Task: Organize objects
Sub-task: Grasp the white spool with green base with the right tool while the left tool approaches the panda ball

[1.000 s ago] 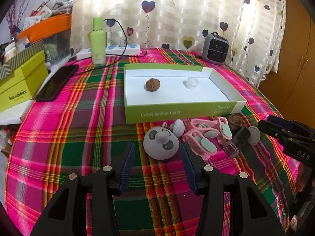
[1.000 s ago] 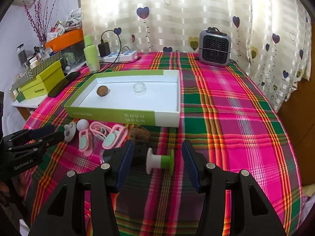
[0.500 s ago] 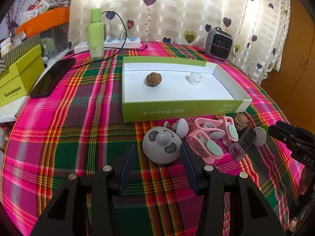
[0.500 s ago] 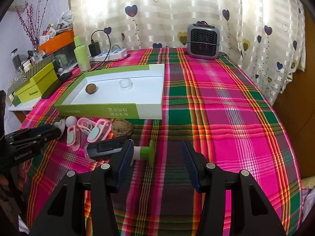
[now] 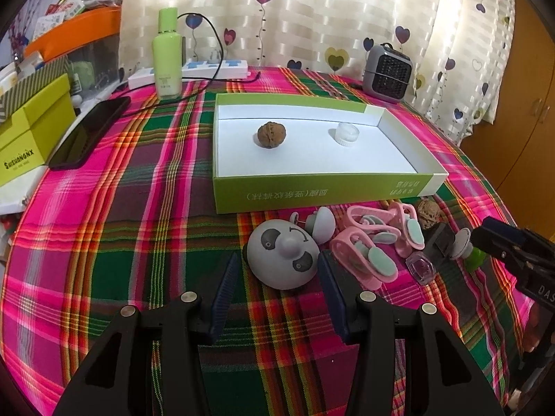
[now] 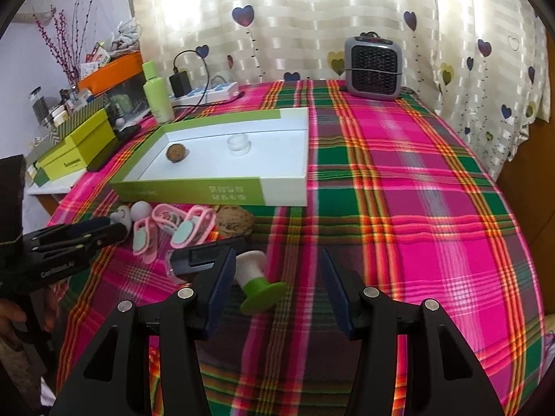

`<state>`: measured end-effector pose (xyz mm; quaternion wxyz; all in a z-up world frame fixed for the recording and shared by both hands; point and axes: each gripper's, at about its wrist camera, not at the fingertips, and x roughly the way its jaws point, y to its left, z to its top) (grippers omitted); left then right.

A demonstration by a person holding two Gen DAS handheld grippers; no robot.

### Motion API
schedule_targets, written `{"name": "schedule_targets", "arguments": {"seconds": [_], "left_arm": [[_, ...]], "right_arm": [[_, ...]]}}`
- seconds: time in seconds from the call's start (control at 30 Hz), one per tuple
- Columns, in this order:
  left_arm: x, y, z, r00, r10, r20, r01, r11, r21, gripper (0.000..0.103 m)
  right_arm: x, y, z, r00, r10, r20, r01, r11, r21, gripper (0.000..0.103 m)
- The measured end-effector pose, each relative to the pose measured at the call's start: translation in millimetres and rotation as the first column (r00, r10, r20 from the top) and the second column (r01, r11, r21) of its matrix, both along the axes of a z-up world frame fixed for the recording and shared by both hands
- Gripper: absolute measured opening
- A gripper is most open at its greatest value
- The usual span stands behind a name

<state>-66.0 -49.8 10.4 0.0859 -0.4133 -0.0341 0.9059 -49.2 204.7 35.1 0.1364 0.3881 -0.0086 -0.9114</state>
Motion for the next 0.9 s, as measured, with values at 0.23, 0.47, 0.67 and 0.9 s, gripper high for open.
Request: {"name": "schedule_targets", "arguments": {"seconds": [0.23, 0.47, 0.67, 0.9], "left_arm": [[-4, 1, -2, 1.000, 0.001, 0.015, -0.001, 1.000, -0.002, 0.047], [-6, 2, -2, 1.000, -0.002, 0.016, 0.002, 1.000, -0.003, 0.047], [-8, 2, -2, 1.000, -0.002, 0.018, 0.002, 1.000, -0.002, 0.047], [-8, 2, -1, 1.000, 0.001, 0.019, -0.001, 1.000, 0.000, 0.046]], "right_arm": [[-1, -4, -7, 0.999, 0.031, 0.033, -0.030, 0.999, -0.012, 0.052], [-4, -7, -12, 0.998, 0.037, 0.060, -0.037, 0.999, 0.000, 0.052], [-4, -11, -16, 0.996, 0.055, 0.072, -0.056, 0.998, 0.014, 0.049], [-3, -13, -16, 0.995, 0.065, 0.074, -0.067, 0.998, 0.020, 0.044]]}}
